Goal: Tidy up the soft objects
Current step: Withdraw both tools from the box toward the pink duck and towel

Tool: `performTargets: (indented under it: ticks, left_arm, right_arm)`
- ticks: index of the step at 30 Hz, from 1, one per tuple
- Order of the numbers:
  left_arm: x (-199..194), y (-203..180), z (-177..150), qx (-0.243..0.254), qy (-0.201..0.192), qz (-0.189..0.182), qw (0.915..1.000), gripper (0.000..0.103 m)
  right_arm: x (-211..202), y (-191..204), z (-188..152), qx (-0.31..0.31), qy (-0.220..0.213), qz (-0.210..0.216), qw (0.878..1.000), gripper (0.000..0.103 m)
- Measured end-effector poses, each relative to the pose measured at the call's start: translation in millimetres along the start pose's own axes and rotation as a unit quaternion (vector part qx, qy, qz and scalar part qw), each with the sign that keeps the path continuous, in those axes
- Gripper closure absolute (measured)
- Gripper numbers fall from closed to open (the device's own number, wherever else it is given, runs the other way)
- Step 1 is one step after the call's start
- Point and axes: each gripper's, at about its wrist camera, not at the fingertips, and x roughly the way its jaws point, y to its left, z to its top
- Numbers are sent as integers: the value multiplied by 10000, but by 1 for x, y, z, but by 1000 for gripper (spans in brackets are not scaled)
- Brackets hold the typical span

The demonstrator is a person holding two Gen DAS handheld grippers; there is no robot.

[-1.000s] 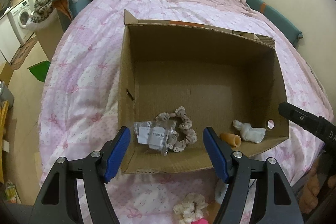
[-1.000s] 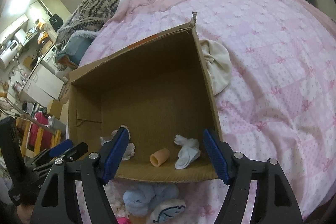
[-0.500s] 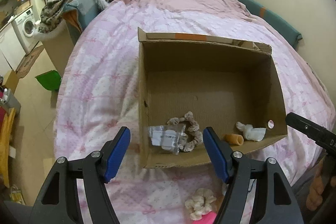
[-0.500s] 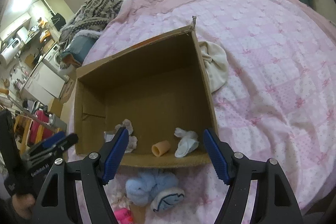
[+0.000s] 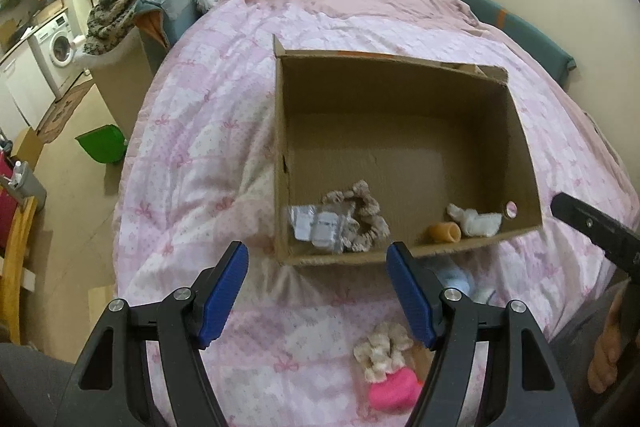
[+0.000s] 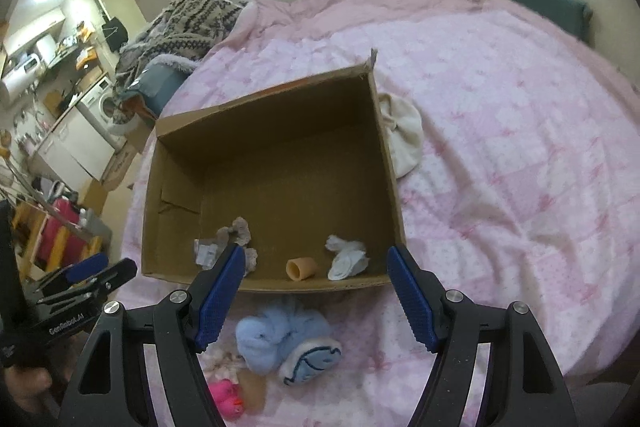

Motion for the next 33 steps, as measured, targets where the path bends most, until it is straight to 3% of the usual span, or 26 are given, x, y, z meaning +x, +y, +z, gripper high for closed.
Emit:
performTargets:
  ticks: [11,16,21,28,31,33]
  left_arm:
    - [0,4,-19,-172,226,-35,9996,34]
    - [13,14,-31,-380,664,-81,9970,34]
    - [43,9,-54,-630,1556,-578,9841,36]
    - [78,-22,-62,-380,2060,-879,9739,37]
    - [95,-32,-68,-196,2305,-803,9696,51]
    - [107,-35,-74,-159,2518,-811,9642,55]
  right_arm:
    - [-2,-20,-23,577,439,341,9968,25]
    - [0,-23,-38,693,687,446,9942,25]
    - [12,-22,-44,804,954,421,9913,25]
    - [25,-17,-45,841,1131,433,9891,25]
    - [24,-18,-45,824,1151,422,9890,25]
    - [24,-20,-46,863,1149,421,9887,25]
